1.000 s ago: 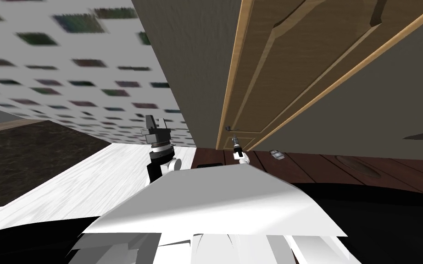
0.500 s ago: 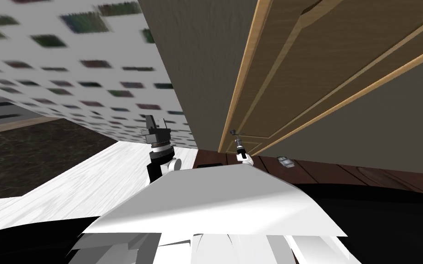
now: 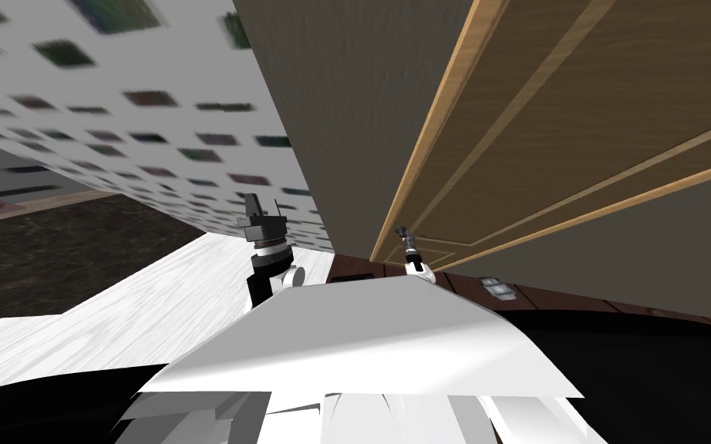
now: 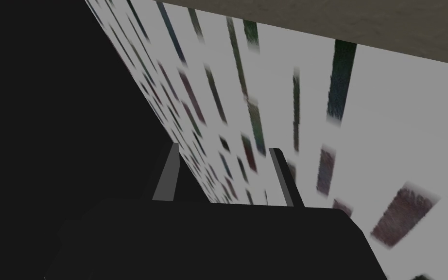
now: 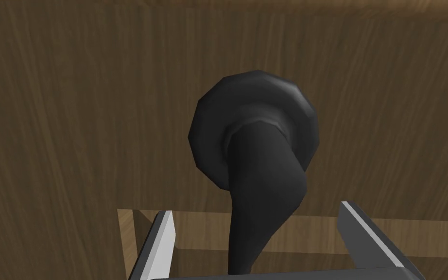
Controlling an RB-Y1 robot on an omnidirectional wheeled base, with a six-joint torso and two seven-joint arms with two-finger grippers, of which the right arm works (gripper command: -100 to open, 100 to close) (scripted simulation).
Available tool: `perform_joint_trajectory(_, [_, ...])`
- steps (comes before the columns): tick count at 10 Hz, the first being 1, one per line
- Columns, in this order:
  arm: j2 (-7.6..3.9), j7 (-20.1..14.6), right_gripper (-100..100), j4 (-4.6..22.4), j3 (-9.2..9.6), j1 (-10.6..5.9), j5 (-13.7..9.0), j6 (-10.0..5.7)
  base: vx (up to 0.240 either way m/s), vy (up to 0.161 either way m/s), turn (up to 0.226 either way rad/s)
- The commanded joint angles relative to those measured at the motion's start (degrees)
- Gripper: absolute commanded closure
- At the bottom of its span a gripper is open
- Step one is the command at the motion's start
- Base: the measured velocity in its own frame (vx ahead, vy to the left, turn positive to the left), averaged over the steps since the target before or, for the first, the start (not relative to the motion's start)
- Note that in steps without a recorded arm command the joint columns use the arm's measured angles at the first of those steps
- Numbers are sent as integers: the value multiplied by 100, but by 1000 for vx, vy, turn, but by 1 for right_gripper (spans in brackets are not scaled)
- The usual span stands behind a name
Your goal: Pull the door open
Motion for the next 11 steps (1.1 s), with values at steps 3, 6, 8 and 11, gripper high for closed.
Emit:
perform_joint_trajectory(3, [0, 0, 100, 0, 0, 0, 0, 0, 9, -3, -3])
perform_joint_trajectory(6, [0, 0, 100, 0, 0, 0, 0, 0, -10, 0, 4])
perform_joint_trajectory(8, [-70, -125, 100, 2, 77, 50, 46, -52, -61, -16, 63])
perform_joint_trajectory(11, [-180, -310, 100, -8, 197, 119, 120, -148, -195, -37, 105])
